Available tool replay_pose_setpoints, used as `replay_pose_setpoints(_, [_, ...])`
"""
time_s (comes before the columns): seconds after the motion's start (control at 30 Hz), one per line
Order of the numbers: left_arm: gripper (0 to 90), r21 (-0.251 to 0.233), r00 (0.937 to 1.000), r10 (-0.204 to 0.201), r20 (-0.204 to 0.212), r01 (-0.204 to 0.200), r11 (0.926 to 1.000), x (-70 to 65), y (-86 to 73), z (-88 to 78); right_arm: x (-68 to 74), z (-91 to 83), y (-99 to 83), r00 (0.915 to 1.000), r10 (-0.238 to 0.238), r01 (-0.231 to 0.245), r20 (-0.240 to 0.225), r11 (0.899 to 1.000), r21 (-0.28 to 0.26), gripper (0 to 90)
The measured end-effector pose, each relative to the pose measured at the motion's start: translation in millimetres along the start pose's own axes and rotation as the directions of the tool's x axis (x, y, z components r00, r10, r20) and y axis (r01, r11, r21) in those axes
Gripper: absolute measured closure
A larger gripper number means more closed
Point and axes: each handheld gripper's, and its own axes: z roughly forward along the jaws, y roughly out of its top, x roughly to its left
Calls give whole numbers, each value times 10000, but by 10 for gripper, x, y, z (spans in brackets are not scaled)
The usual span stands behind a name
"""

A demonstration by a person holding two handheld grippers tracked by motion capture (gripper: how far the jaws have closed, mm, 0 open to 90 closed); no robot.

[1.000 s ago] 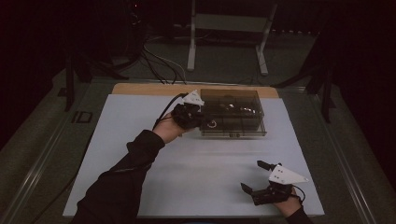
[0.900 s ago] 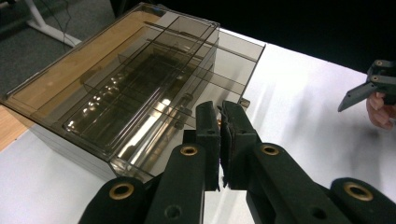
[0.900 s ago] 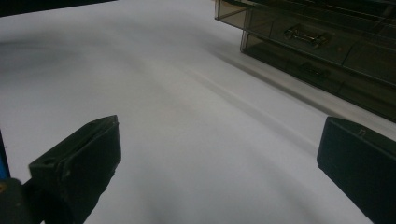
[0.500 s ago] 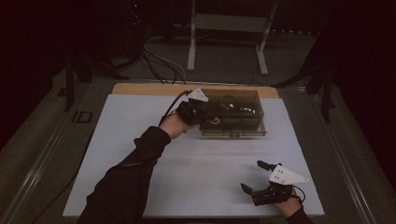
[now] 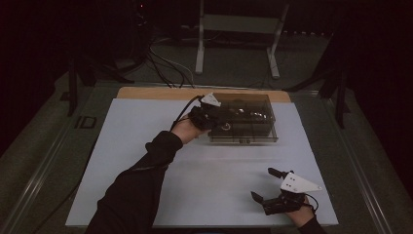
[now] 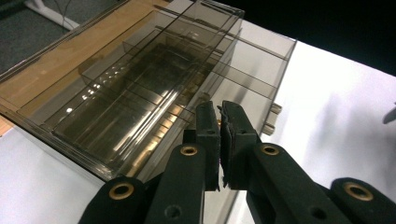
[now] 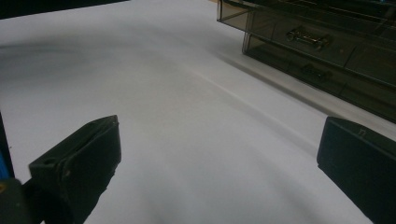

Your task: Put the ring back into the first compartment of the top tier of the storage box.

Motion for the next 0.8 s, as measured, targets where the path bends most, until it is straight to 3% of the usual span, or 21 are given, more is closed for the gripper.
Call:
replay_pose_setpoints(0.4, [887, 130, 9996, -274, -10, 274, 9995, 81, -56, 167, 2, 8, -4, 10000, 7, -7, -12, 10000, 91, 0])
replay_pose_setpoints(0.67, [887, 534, 9998, -141, -136, 148, 9985, 78, -82, 248, 4, 12, -6, 10000, 1, 0, -27, 9999, 103, 0])
replay_pose_setpoints(0.8, [885, 710, 9998, -176, 11, 175, 9973, 95, -104, 281, 2, 13, -6, 10000, 10, -9, -28, 9999, 100, 0])
